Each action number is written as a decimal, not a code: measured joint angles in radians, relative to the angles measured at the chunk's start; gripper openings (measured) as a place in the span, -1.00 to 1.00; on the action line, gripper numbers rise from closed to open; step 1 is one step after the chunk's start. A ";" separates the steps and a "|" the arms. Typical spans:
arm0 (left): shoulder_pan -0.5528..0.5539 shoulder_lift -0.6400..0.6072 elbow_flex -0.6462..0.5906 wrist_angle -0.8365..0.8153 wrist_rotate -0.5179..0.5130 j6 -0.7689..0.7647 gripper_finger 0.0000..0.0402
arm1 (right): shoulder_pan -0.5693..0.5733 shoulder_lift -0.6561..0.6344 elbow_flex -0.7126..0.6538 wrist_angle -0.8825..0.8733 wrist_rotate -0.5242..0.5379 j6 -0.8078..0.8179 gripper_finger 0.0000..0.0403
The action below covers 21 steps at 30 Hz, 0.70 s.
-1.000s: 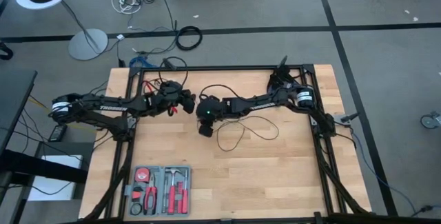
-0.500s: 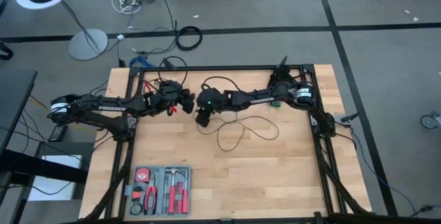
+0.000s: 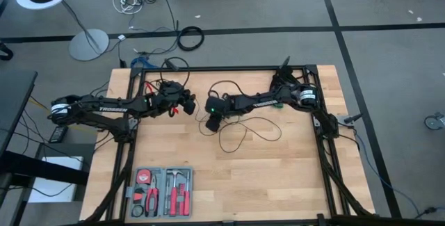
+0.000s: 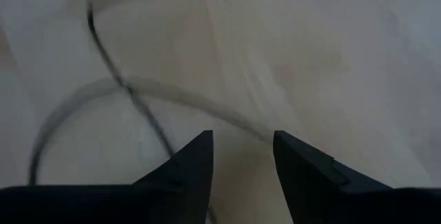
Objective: Coil cords
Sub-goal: Coil the black wire onto the black spool
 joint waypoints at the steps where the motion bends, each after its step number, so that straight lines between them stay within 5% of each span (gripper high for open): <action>1: 0.000 0.000 0.000 -0.003 0.000 0.000 -1.00 | 0.011 -0.010 -0.019 0.006 0.028 -0.002 -0.25; 8: 0.000 0.000 0.000 -0.025 0.002 -0.002 -1.00 | 0.082 -0.201 -0.303 0.184 0.225 0.014 -0.25; 13: 0.000 0.000 0.000 0.015 0.031 -0.005 -1.00 | 0.118 -0.351 -0.674 0.872 0.240 0.019 -0.25; 17: -0.005 0.000 0.000 0.108 0.073 0.012 -1.00 | 0.111 -0.225 -0.870 1.597 0.267 0.084 -0.25; 21: -0.021 -0.001 0.000 0.218 0.073 0.073 -1.00 | 0.093 -0.011 -0.782 1.796 0.278 0.126 -0.25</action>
